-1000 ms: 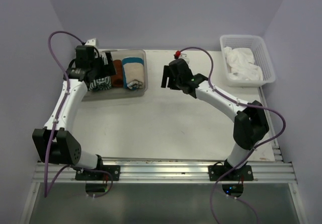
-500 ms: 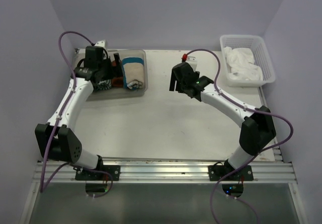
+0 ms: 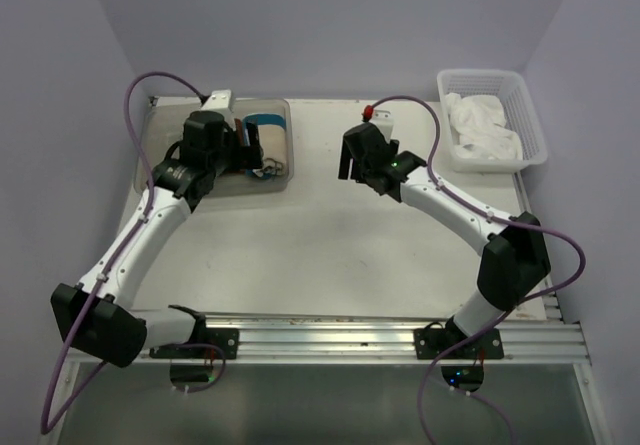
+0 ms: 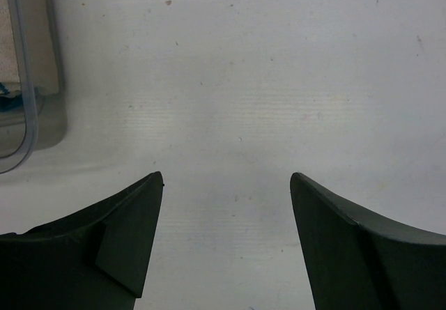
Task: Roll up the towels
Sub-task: Grab a towel with the right arm
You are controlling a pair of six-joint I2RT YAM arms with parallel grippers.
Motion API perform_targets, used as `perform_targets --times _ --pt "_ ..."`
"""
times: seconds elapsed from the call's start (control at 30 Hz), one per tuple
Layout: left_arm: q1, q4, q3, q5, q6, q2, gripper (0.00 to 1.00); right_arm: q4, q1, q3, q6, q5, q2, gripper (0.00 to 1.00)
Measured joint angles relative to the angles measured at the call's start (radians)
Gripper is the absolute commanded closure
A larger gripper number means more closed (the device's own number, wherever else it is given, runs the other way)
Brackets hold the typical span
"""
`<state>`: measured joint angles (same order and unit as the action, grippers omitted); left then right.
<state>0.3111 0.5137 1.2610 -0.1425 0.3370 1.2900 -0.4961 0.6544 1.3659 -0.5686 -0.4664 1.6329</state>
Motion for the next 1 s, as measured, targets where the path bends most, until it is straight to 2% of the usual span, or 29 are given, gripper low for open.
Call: perform_targets --times 0.2,0.6,0.83,1.0 --pt "0.018 -0.037 -0.14 0.007 -0.008 -0.124 0.0 0.014 0.0 -0.052 0.001 -0.041 -0.04 0.23" --pt "0.018 -0.058 -0.198 0.042 -0.008 -0.179 0.0 0.044 0.0 -0.096 0.001 -0.093 -0.098 0.22" --pt "0.048 -0.057 -0.178 0.084 -0.008 -0.084 0.01 0.076 0.0 -0.152 0.011 -0.093 -0.133 0.04" --pt "0.207 -0.047 -0.051 -0.002 -0.003 0.105 0.11 0.087 -0.006 -0.19 0.024 -0.098 -0.16 0.03"
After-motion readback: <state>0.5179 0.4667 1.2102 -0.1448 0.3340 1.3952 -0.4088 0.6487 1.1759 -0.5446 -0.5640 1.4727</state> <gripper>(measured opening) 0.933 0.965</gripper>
